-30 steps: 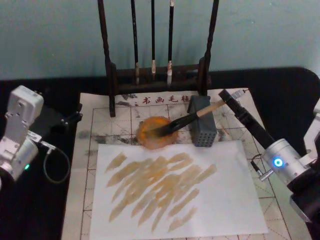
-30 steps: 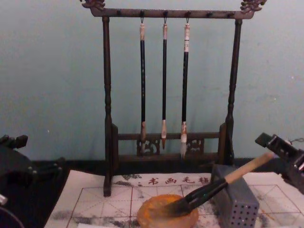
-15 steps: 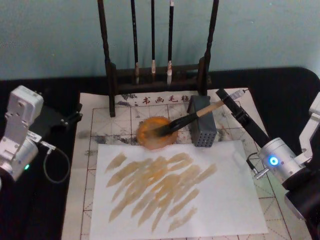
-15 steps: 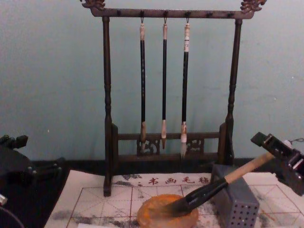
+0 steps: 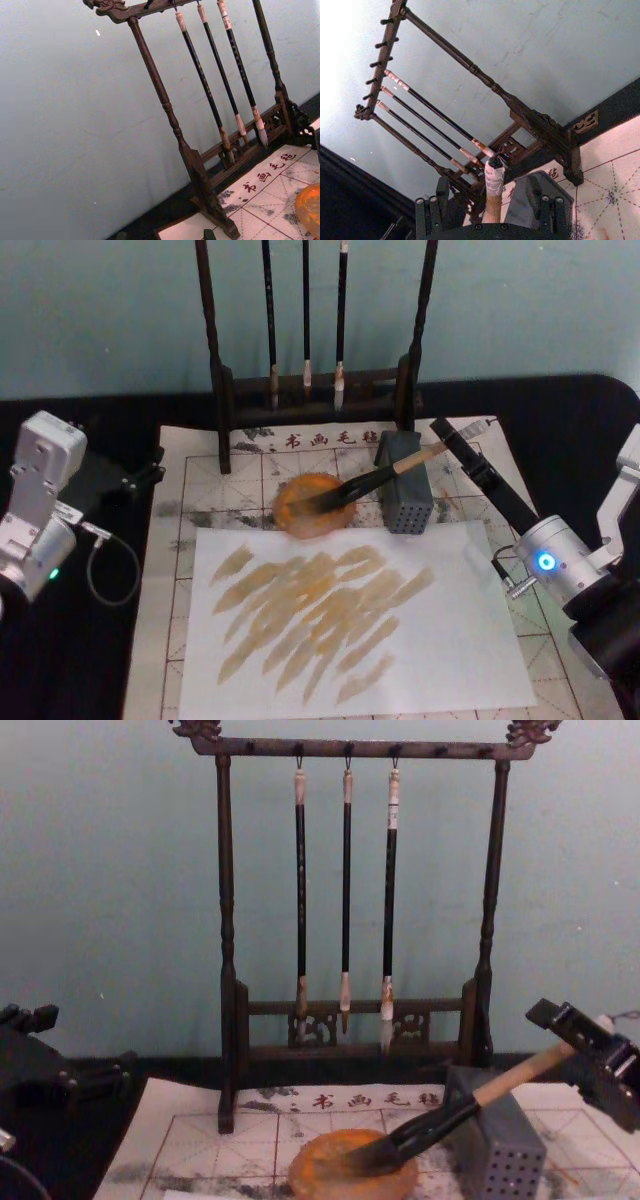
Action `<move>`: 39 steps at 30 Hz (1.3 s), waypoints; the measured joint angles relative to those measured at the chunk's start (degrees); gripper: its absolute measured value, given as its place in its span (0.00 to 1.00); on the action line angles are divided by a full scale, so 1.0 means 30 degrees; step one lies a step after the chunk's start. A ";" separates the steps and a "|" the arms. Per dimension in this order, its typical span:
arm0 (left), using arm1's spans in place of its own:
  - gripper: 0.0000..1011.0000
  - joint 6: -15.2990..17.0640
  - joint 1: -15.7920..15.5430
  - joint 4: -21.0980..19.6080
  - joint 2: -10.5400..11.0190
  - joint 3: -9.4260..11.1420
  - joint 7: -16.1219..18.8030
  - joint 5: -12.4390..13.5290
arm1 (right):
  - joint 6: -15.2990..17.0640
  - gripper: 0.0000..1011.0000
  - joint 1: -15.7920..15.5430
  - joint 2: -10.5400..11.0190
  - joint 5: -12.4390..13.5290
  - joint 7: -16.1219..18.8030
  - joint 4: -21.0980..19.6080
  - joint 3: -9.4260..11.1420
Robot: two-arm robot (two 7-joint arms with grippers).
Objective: Pick up the brush from the inkstone, write on the paper, then place the brush back to its original position.
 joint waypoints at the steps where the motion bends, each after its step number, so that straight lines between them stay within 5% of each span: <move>1: 0.99 0.0000 0.0000 0.0000 0.0000 0.0000 0.0000 0.0000 | -0.0002 0.99 0.0000 0.0000 -0.0001 -0.0001 0.0001 0.0004; 22: 0.99 0.0000 0.0001 0.0000 0.0000 0.0000 0.0000 0.0000 | -0.0023 0.93 -0.0004 -0.0028 -0.0036 0.0001 0.0017 0.0044; 39: 0.99 0.0000 0.0000 0.0000 0.0000 -0.0001 0.0000 0.0000 | -0.0021 0.42 -0.0004 -0.0028 -0.0063 0.0001 0.0018 0.0044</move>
